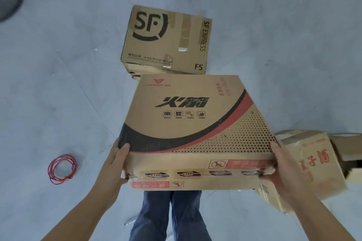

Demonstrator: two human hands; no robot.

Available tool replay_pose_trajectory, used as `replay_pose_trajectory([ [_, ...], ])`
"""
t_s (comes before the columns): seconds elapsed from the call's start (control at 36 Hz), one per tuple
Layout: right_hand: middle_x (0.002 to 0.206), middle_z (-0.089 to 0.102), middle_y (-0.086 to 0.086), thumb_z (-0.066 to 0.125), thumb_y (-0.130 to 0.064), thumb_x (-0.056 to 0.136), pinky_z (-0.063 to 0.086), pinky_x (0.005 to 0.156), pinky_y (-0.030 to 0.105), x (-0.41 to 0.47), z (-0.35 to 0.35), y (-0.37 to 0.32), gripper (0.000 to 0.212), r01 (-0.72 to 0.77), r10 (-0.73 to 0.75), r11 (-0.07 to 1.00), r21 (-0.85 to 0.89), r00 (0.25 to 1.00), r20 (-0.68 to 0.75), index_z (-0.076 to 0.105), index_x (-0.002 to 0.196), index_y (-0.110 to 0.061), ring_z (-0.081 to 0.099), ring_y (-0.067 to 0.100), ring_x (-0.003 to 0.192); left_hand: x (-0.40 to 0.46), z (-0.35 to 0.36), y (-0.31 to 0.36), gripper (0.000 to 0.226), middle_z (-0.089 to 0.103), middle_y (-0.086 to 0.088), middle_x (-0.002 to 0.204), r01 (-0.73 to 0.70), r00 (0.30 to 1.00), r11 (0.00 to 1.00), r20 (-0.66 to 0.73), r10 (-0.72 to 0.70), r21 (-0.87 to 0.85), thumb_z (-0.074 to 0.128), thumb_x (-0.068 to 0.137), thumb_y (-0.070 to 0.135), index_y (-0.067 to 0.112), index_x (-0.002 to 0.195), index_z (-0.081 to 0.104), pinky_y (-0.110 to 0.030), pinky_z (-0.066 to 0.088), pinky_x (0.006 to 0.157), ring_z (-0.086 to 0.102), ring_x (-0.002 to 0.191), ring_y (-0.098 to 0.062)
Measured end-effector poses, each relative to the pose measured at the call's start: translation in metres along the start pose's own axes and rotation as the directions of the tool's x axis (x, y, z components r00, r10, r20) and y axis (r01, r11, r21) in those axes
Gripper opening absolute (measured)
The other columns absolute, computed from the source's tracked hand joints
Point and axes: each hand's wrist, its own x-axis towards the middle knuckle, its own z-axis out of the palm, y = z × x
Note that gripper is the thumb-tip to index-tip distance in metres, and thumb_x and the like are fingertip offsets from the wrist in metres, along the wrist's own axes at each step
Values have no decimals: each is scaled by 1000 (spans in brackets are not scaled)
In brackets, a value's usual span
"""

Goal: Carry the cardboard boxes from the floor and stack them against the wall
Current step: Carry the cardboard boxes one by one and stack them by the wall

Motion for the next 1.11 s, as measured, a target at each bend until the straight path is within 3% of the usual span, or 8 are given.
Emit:
replay_pose_trajectory([
  [0.11,128,60,-1,42,-33,100,53,51,33,-69,-5,-39,32,50,-50,999,3,999,20,54,129,-32,55,26,115,-73,-23,36,29,50,20,108,-56,998,998,18,56,-17,38,98,42,42,126,34,-58,37,99,44,111,-18],
  [0.36,122,64,-6,36,-29,102,55,68,44,-168,7,-89,33,250,-239,968,-33,952,191,53,129,-35,57,20,115,-185,-93,49,42,42,15,132,-227,973,969,-63,221,-94,38,98,44,42,140,31,-52,41,96,40,120,-14],
  [0.5,116,66,-13,35,-28,102,54,62,37,-198,20,-111,33,371,-327,925,-84,887,325,55,128,-37,58,15,114,-231,-116,21,41,49,18,122,-285,949,934,-199,243,-216,39,98,42,41,139,33,-53,43,94,42,116,-13],
  [0.61,116,67,-14,35,-27,103,55,63,35,-218,35,-121,34,433,-351,896,-93,823,447,56,127,-40,62,11,108,-263,-132,-6,32,54,28,113,-354,921,879,-282,268,-319,40,98,41,45,130,41,-46,45,86,51,104,1],
  [0.72,105,69,-21,37,-25,102,54,64,38,-238,63,-122,35,459,-338,882,-106,773,536,55,129,-38,66,-6,87,-287,-151,-35,32,55,28,106,-391,886,821,-412,213,-416,40,98,39,41,130,41,-43,45,83,51,95,5],
  [0.81,117,67,-14,39,-25,101,56,72,44,-253,93,-118,37,459,-304,880,-119,739,601,51,134,-37,67,-1,92,-303,-168,-57,30,54,27,105,-412,856,777,-495,151,-476,41,98,38,40,128,41,-44,43,84,50,94,5],
  [1.0,113,68,-3,42,-25,100,55,79,51,-304,175,-103,31,507,-216,840,-191,637,740,55,129,-27,65,14,99,-330,-219,-111,25,60,26,103,-463,801,658,-598,24,-594,45,96,40,39,120,49,-41,48,77,54,94,5],
  [1.11,116,67,0,46,-28,99,52,85,51,-332,233,-88,33,519,-169,822,-233,614,771,55,130,-23,64,17,102,-331,-255,-134,16,60,28,100,-488,778,596,-628,-35,-638,46,96,39,43,108,54,-45,47,85,54,91,8],
])
